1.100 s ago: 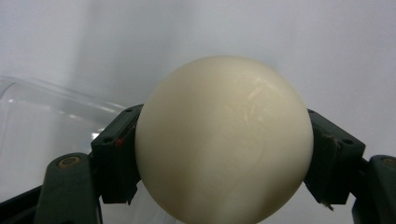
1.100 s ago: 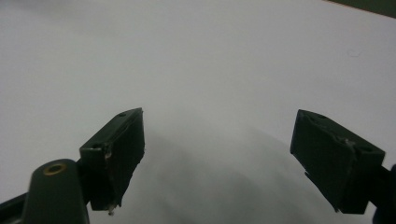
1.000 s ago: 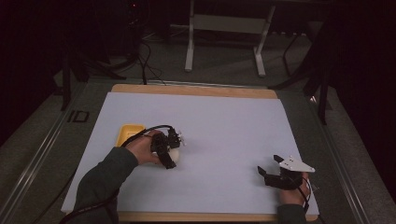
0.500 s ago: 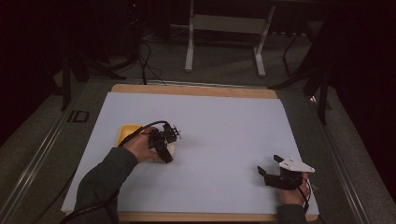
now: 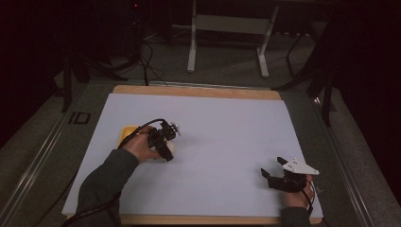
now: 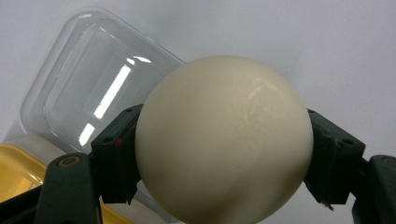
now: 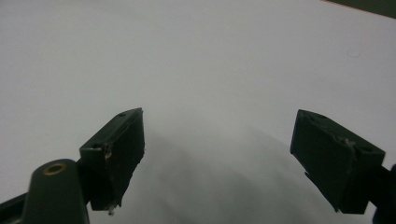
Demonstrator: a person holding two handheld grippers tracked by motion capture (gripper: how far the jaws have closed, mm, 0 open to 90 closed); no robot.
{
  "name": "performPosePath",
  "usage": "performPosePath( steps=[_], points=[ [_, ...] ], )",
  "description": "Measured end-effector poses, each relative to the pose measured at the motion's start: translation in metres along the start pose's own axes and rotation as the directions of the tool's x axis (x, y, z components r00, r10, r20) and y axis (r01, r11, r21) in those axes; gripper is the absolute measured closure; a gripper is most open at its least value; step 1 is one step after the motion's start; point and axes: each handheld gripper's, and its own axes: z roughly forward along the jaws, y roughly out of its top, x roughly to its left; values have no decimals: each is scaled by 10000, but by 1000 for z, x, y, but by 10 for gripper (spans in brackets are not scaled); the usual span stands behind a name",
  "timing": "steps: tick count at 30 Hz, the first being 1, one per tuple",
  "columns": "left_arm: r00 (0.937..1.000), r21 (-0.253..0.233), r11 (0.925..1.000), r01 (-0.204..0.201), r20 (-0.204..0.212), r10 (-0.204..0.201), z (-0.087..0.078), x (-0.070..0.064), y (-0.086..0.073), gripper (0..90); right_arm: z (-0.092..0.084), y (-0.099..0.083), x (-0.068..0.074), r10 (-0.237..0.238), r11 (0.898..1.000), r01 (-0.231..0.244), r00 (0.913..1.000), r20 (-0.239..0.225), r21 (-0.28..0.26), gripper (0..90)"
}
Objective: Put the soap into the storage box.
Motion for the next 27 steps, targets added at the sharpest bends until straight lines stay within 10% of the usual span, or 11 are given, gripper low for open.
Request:
performPosePath(
  steps=[27],
  points=[
    [9927, -545, 9920, 1137, -335, -1157, -15, 17, -12, 252, 0, 0, 0, -17, 10000, 17, 10000, -2, 17, 176]
  ],
)
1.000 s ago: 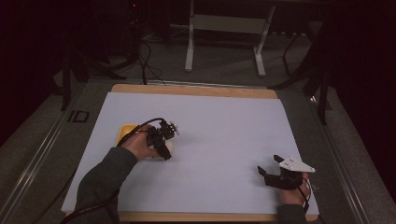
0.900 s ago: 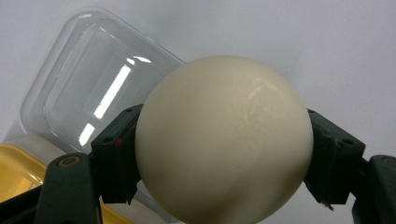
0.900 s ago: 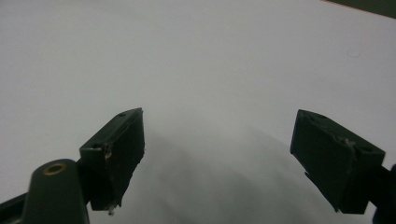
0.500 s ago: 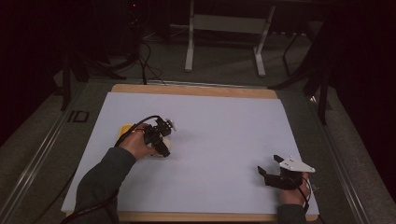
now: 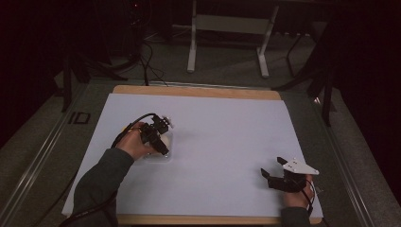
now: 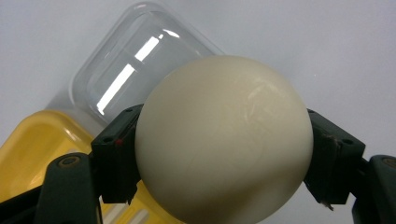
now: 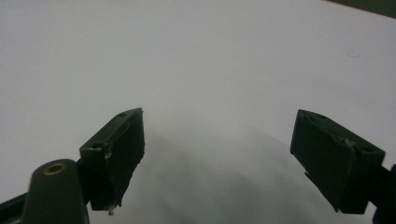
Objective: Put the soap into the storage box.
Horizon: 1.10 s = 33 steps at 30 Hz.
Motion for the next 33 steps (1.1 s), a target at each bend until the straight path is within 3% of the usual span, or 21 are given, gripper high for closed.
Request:
performPosePath(
  steps=[12, 26, 33],
  points=[
    [9999, -125, 9999, -19, -112, 17, -7, 8, -6, 251, 0, 0, 0, -3, 10000, 3, 10000, 7, 11, 176],
    [9985, -227, 9997, -57, -538, 45, -17, 25, -18, 251, 0, 0, 0, -27, 10000, 27, 10000, 17, 31, 176],
    [9983, -250, 9996, 147, -566, -160, -17, 33, -27, 252, 0, 0, 0, -33, 10000, 33, 10000, 19, 17, 176]
  ],
)
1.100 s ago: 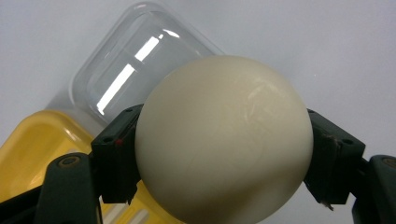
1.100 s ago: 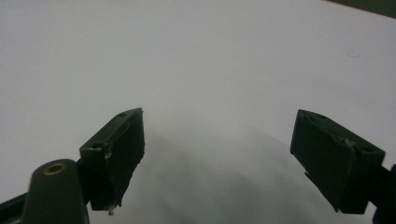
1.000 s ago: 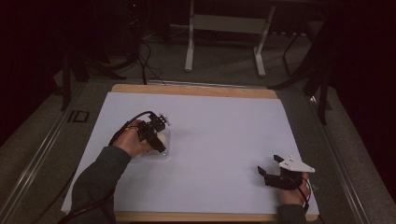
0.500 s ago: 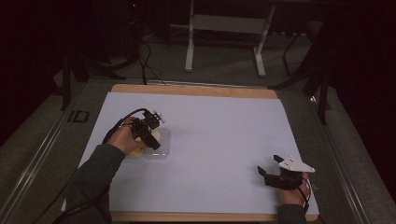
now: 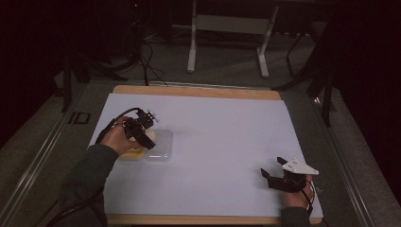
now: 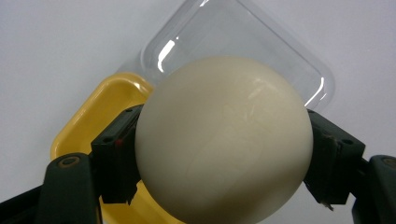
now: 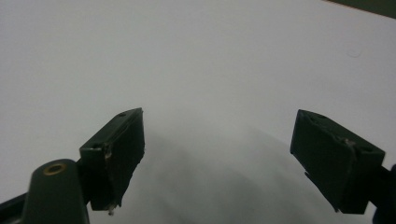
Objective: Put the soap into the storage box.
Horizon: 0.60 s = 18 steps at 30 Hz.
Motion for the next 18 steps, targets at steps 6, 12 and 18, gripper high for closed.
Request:
performPosePath(
  steps=[6, 12, 18],
  points=[
    [10000, -47, 10000, 44, -70, -44, -1, 4, -4, 252, 0, 0, 0, -6, 10000, 6, 10000, 13, 3, 176],
    [9999, -279, 9995, -144, -59, 142, -3, 8, -7, 251, 0, 0, 0, -7, 10000, 7, 10000, 11, 2, 176],
    [9988, -605, 9971, -470, -150, 462, -5, 12, -12, 252, 0, 0, 0, -15, 10000, 15, 10000, 6, 1, 176]
  ],
)
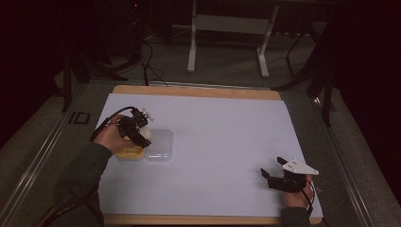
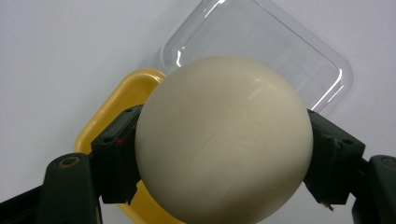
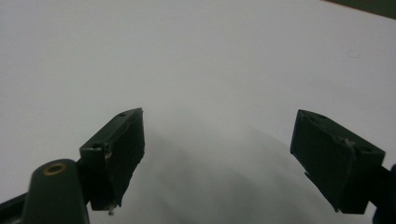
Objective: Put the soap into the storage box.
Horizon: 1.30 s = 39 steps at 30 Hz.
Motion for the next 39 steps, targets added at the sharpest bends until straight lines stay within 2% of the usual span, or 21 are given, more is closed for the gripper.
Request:
performPosePath(
  steps=[1, 3, 4, 14, 18, 24, 31, 39],
  points=[
    [9997, -237, 9996, -120, -228, 115, 0, -1, -1, 251, 0, 0, 0, -2, 10000, 2, 10000, 0, 2, 176],
    [9995, -342, 9993, -167, -264, 158, -1, 0, -2, 251, 0, 0, 0, -22, 10000, 22, 10000, -6, 9, 176],
    [9994, -486, 9988, -73, -346, 56, -1, 1, -3, 251, 0, 0, 0, -25, 10000, 25, 10000, -8, 12, 176],
    [9991, -257, 9997, -16, -416, 5, 2, 7, -9, 251, 0, 0, 1, -30, 10000, 30, 10000, -12, 9, 176],
    [9994, 103, 9999, 42, -341, -38, 7, 11, -15, 251, 0, 0, 1, -24, 10000, 24, 10000, -15, 18, 176],
    [10000, 68, 10000, -43, -89, 43, 8, 14, -20, 252, 0, 0, 1, -28, 10000, 28, 10000, -4, 19, 176],
    [9999, 155, 9998, -160, 6, 160, 9, 16, -22, 251, 0, 0, 1, -35, 10000, 35, 10000, -4, 20, 176],
    [9999, 240, 9997, -85, 146, 81, 13, 20, -26, 251, 0, 0, 1, -61, 10000, 61, 10000, 9, 21, 176]
  ],
)
